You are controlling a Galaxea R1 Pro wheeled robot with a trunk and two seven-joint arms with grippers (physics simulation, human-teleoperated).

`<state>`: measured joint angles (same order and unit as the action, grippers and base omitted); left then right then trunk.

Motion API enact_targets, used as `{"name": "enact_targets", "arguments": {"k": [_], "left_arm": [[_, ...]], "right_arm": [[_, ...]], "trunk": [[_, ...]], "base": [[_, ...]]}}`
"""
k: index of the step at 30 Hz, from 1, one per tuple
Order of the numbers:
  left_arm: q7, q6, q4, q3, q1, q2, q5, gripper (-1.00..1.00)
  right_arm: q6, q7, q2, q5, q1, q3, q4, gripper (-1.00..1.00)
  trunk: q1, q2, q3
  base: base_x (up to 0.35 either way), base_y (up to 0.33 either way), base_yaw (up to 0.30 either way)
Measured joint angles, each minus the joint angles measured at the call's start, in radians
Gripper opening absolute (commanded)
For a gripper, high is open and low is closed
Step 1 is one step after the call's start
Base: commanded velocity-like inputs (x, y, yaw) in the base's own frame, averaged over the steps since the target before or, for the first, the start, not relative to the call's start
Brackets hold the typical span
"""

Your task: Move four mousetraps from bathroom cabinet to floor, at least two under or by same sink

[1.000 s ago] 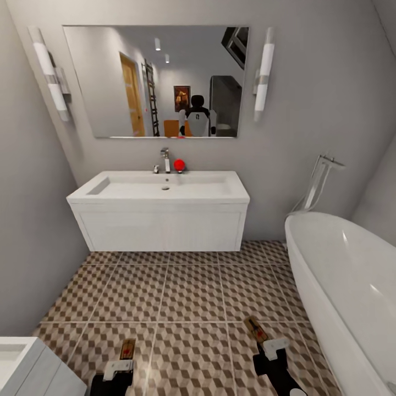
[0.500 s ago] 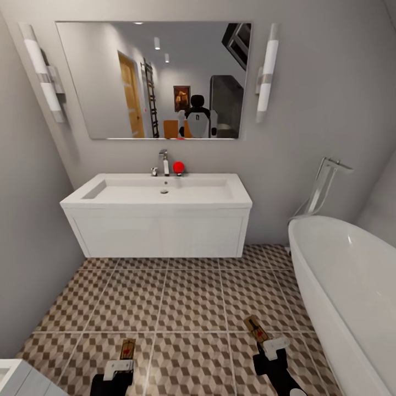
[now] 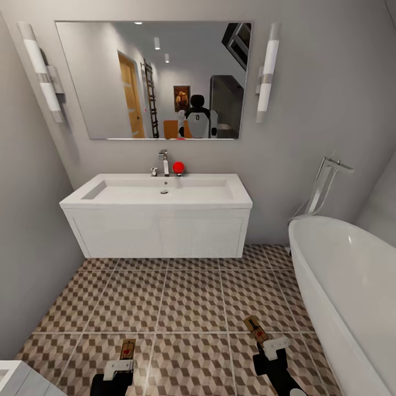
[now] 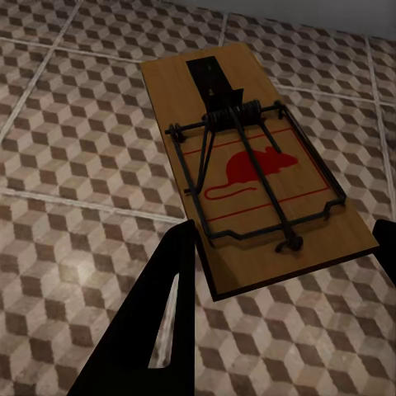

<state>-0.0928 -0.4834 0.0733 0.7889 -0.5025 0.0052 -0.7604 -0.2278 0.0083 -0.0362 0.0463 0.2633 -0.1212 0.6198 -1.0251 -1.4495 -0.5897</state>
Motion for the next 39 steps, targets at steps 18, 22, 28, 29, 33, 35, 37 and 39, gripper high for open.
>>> {"name": "enact_targets", "arguments": {"k": [18, 22, 28, 29, 33, 35, 37, 39], "left_arm": [[0.0, 0.0, -0.001, 0.0, 0.0, 0.0, 0.0, -1.0], [0.0, 0.0, 0.0, 0.0, 0.0, 0.0, 0.0, -1.0], [0.0, 0.0, 0.0, 0.0, 0.0, 0.0, 0.0, -1.0], [0.0, 0.0, 0.0, 0.0, 0.0, 0.0, 0.0, -1.0], [0.0, 0.0, 0.0, 0.0, 0.0, 0.0, 0.0, -1.0], [0.0, 0.0, 0.0, 0.0, 0.0, 0.0, 0.0, -1.0], [0.0, 0.0, 0.0, 0.0, 0.0, 0.0, 0.0, -1.0], [0.0, 0.0, 0.0, 0.0, 0.0, 0.0, 0.0, -1.0]], "right_arm": [[0.0, 0.0, 0.0, 0.0, 0.0, -0.001, -0.001, -1.0], [0.0, 0.001, 0.0, 0.0, 0.0, -0.001, -0.001, -1.0], [0.0, 0.001, 0.0, 0.0, 0.0, -0.001, -0.001, -1.0], [0.0, 0.001, 0.0, 0.0, 0.0, -0.001, -0.001, -1.0], [0.0, 0.001, 0.0, 0.0, 0.0, -0.001, -0.001, -1.0], [0.0, 0.001, 0.0, 0.0, 0.0, -0.001, 0.0, -1.0], [0.0, 0.001, 0.0, 0.0, 0.0, -0.001, -0.001, -1.0], [0.0, 0.001, 0.0, 0.0, 0.0, -0.001, -0.001, -1.0]], "trunk": [[0.0, 0.0, 0.0], [0.0, 0.0, 0.0], [0.0, 0.0, 0.0], [0.0, 0.0, 0.0], [0.0, 0.0, 0.0], [0.0, 0.0, 0.0], [0.0, 0.0, 0.0], [0.0, 0.0, 0.0]], "base": [[0.0, 0.0, 0.0], [0.0, 0.0, 0.0], [0.0, 0.0, 0.0], [0.0, 0.0, 0.0], [0.0, 0.0, 0.0], [0.0, 0.0, 0.0], [0.0, 0.0, 0.0], [0.0, 0.0, 0.0]]}}
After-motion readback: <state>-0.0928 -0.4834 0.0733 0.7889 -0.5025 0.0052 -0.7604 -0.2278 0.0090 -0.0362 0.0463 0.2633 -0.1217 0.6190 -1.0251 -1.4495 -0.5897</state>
